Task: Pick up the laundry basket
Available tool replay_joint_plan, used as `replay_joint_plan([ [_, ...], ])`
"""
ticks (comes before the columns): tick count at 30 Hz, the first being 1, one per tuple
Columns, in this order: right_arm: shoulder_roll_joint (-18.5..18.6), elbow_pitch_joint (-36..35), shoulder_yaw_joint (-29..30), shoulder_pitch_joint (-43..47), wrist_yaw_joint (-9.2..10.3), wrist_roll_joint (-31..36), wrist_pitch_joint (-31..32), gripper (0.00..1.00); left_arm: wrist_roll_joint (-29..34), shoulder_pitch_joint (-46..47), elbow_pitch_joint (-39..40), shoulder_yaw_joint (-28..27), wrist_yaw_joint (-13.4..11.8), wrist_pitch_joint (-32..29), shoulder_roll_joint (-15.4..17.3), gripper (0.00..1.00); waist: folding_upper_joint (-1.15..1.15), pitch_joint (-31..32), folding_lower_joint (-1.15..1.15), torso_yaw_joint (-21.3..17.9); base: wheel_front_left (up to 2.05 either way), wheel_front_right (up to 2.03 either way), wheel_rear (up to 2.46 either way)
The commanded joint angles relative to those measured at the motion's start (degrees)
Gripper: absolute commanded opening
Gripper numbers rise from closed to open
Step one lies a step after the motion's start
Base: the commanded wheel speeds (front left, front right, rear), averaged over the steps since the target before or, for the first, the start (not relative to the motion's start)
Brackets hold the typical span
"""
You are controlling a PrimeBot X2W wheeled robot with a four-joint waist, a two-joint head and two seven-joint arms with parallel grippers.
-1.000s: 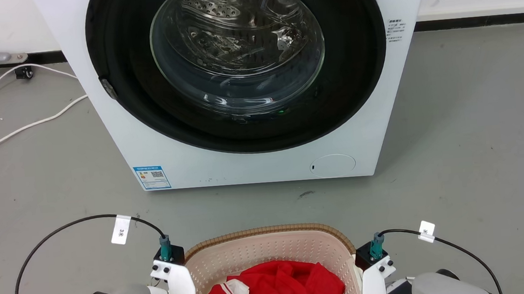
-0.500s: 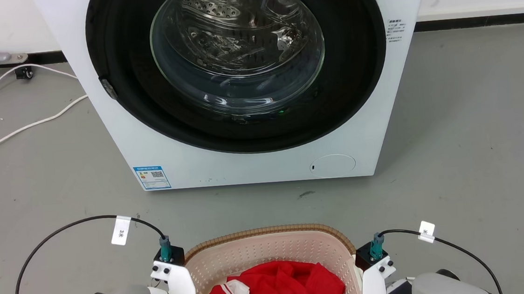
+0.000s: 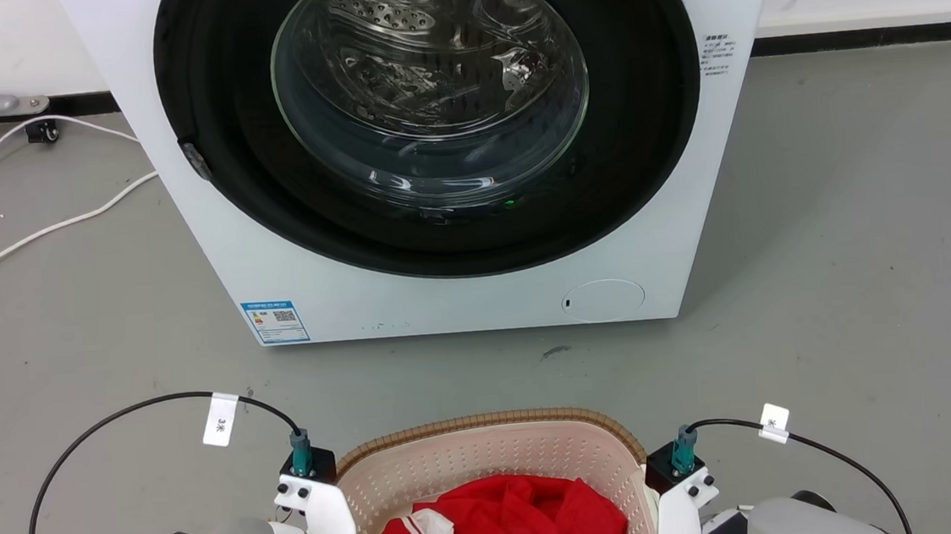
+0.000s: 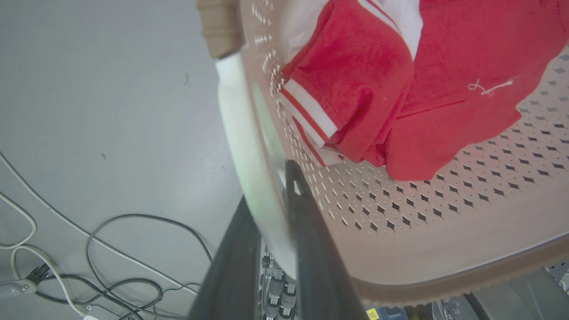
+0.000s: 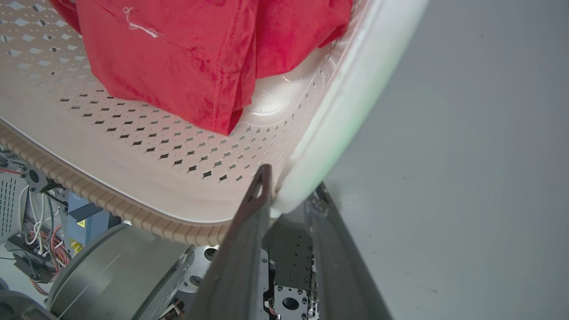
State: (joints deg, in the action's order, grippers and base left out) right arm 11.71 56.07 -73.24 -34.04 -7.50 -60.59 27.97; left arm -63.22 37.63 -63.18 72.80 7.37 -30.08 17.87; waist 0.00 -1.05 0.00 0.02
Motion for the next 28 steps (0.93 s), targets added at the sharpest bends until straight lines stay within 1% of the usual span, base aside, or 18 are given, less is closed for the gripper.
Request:
replay_joint_plan([
  [1,0.4,0.0,-0.3,0.3,0.02,0.6,0.1,0.0,0.4,0.1,0.1,0.5,0.1,-0.3,0.3,0.0,0.0,0.0,0.0,0.0,0.0,0.0,0.0],
  [28,0.6,-0.1,-0.3,0.7,0.02,1.1,0.1,0.0,0.1,0.0,0.5,0.7,0.1,-0.5,0.5,0.0,0.0,-0.5,0.0,0.1,0.0,0.0,0.0],
])
